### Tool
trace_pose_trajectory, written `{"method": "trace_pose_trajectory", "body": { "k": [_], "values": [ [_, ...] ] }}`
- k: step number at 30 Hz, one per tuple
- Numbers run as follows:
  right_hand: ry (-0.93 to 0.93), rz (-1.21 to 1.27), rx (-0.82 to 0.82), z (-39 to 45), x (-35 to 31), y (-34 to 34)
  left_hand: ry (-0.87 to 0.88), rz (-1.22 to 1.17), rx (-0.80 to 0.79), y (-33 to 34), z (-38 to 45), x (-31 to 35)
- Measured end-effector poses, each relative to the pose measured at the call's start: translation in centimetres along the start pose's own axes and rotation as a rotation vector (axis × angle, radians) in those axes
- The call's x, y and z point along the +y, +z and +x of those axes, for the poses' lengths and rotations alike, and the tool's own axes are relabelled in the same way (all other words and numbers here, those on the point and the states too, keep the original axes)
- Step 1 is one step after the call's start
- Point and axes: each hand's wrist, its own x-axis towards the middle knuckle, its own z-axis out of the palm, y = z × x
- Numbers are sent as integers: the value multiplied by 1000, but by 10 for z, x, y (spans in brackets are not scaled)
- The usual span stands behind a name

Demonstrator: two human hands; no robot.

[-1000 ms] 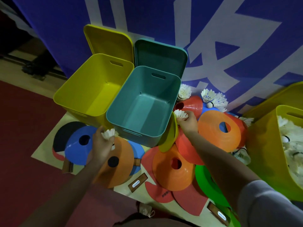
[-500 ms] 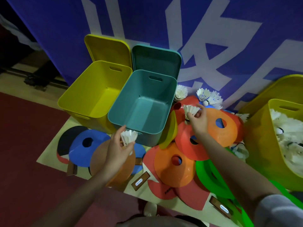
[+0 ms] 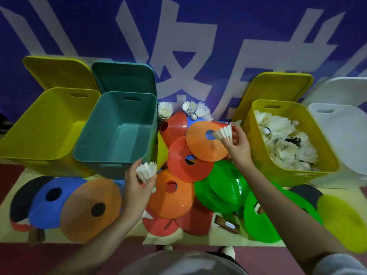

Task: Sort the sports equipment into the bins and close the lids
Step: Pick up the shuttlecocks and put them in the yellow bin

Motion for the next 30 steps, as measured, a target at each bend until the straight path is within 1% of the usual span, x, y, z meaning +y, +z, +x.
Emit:
{"method": "trace_pose_trajectory", "body": {
  "k": [2, 5, 8, 11, 13, 15, 17, 20, 23, 25, 27, 28, 30],
  "values": [
    [8, -3, -21, -1, 8, -23, -8, -2, -32, 18, -9, 5],
    [9, -31, -26, 1, 13, -50, -24, -10, -131, 49, -14, 16],
    [1, -71, 13, 12, 14, -77, -36, -36, -194, 84, -13, 37],
    [-48, -85, 50, 28, 10, -109, -16, -39, -236, 124, -9, 61],
    [-59, -77, 84, 40, 9, -137, -4, -33, -298, 155, -7, 78],
    [-43, -79, 126, 51, 13, -166, 37, -19, -347, 188, -5, 98],
    [-13, -82, 186, 61, 22, -196, 116, 29, -381, 223, -3, 118],
    [-29, -119, 271, 73, 31, -236, 202, 74, -420, 265, -1, 147],
    [-56, -184, 272, 88, 36, -261, 224, 89, -461, 299, 1, 169],
    [-48, -272, 234, 103, 44, -269, 228, 155, -475, 319, 2, 176],
    [1, -367, 167, 119, 54, -271, 212, 285, -485, 338, 6, 180],
    [25, -404, 133, 126, 60, -271, 222, 393, -484, 347, 9, 181],
    [49, -486, 75, 138, 71, -268, 301, 669, -468, 362, 15, 180]
  ]
}}
